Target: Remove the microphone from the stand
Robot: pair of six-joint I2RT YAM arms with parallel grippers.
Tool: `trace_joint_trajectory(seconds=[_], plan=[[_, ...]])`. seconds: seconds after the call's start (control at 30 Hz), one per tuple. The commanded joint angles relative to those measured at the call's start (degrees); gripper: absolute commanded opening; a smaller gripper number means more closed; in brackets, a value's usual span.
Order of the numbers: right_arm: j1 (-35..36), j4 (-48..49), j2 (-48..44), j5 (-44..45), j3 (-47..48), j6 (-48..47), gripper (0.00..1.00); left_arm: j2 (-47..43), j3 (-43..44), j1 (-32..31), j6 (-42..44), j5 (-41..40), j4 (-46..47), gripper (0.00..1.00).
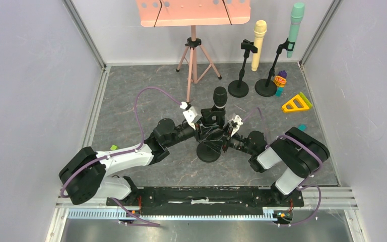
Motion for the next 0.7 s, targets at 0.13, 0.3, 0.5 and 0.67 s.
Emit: trace_joint_trajectory(seconds=[0.13, 0.3, 0.5, 0.67], plan=[[-0.05, 22.97, -0.32, 0.43, 1.30, -0.66, 0.27, -0.82, -0.31, -0.17, -2.17, -1.47, 0.65, 0.02], [0.98, 17.99, -2.13, 3.54, -0.27, -3.92, 0.13, -0.94, -0.52, -0.16, -2.43, -2.45, 0.72, 0.02], [5.50, 6.41, -7.50, 17.25, -3.05, -15.00, 0.00, -1.68, -0.65, -0.14, -2.57, -4.88, 0.05, 0.02], [9.81, -4.38, -11.93, 29.15, -2.37, -22.17, 0.00, -1.65, 0.01, -0.17, -2.79, -5.51, -0.80, 0.02]])
